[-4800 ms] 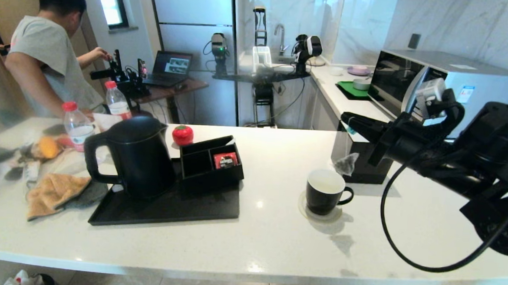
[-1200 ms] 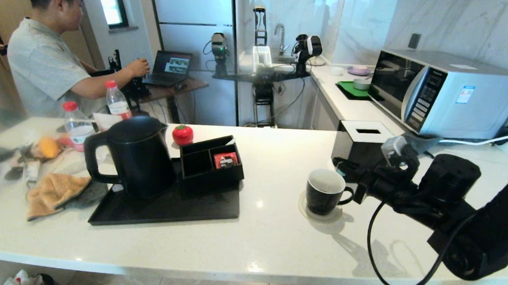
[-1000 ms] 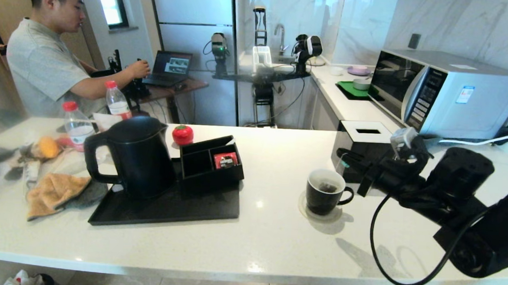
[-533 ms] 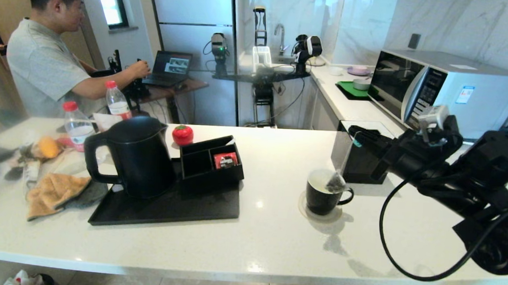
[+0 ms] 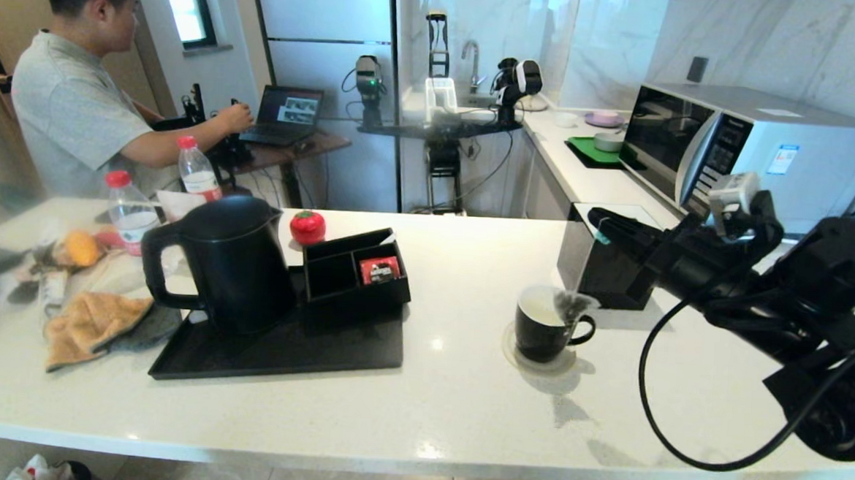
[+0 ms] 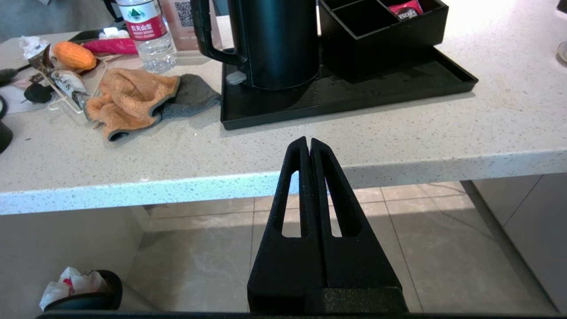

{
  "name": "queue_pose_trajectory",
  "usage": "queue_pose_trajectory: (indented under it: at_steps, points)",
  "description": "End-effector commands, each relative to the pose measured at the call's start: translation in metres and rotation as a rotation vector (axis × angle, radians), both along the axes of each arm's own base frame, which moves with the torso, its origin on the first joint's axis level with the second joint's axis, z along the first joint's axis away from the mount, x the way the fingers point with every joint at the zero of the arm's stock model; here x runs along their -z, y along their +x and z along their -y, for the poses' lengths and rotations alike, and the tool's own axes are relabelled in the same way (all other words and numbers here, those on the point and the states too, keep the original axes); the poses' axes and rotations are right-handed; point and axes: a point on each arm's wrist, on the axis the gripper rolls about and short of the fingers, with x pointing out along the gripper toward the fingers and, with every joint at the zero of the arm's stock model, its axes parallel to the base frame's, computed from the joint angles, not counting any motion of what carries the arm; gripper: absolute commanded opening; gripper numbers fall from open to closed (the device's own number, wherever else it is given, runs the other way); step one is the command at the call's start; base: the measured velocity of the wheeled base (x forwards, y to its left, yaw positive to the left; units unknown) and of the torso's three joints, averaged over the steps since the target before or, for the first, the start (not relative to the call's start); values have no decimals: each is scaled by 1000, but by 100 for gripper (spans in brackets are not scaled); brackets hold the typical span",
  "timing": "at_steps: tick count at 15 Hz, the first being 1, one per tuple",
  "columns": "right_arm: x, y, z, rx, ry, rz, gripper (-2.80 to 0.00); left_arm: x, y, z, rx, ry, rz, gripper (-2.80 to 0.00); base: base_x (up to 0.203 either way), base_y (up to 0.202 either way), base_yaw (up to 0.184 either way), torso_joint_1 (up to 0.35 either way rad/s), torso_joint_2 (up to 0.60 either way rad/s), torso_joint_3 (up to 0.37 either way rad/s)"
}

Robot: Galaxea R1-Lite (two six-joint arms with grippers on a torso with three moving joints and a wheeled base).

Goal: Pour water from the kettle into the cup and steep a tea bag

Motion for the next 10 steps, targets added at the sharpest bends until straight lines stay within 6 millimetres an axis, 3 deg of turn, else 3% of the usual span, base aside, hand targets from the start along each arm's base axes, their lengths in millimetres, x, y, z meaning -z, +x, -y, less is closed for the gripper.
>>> queue_pose_trajectory:
  at_steps: [1,4,10]
  points:
    - [-4,5,-1,-4,12,49,-280,0,0,0,0,0,0,-280,0,0,0,0,0,0]
    - [-1,21,-5,-12,28,43,-280,0,0,0,0,0,0,-280,0,0,0,0,0,0]
    - [44,41,-9,-7,-5,-81,-280,0,0,0,0,0,0,-280,0,0,0,0,0,0]
